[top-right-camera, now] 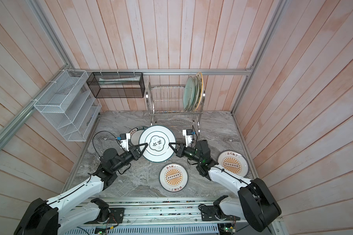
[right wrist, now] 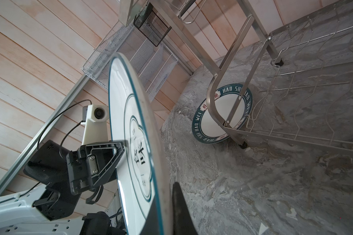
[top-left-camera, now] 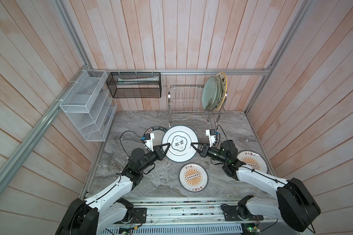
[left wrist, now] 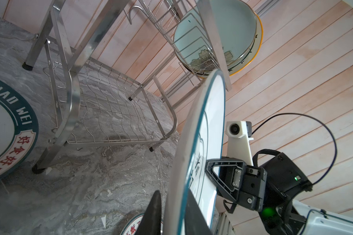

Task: Load plates into a dish rack
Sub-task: Place the plate on the dish rack.

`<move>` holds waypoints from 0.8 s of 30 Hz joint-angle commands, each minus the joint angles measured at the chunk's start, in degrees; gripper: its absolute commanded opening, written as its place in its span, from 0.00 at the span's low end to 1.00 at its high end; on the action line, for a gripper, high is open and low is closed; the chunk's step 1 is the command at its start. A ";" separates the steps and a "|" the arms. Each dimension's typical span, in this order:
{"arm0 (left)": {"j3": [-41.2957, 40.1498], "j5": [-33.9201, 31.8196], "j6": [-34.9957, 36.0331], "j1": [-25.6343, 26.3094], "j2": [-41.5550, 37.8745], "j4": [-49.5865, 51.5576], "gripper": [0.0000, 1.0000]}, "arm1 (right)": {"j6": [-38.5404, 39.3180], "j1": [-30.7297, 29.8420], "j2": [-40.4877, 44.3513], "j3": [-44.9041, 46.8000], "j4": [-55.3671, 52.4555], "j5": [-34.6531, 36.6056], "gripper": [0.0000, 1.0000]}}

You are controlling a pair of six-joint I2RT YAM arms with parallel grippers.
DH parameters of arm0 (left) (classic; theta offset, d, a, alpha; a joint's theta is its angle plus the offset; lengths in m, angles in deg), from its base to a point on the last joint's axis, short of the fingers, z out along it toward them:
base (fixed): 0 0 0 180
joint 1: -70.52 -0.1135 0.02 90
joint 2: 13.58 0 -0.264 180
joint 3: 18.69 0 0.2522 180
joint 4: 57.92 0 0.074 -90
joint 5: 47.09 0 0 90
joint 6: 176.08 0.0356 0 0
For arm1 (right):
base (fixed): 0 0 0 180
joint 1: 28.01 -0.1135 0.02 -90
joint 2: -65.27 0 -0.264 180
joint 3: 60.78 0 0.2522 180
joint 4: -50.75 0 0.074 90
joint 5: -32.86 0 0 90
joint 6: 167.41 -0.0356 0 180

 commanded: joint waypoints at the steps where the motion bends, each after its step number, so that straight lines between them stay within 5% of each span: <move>1: 1.12 0.48 0.95 0.39 0.54 -1.22 0.17 | -0.58 -0.44 -0.32 -1.05 3.97 -1.35 0.00; 12: 1.33 0.31 1.18 0.54 0.34 -0.91 0.00 | -0.30 -0.44 -0.41 -1.38 3.69 -1.85 0.00; 17: 1.22 -0.34 1.30 0.59 -0.27 -0.81 0.00 | -0.35 -0.37 -0.51 -1.40 4.34 -2.61 0.00; 24: 1.04 -1.25 1.48 0.53 -2.17 -0.48 0.00 | -0.23 -0.83 -0.49 -1.50 4.73 -2.95 0.12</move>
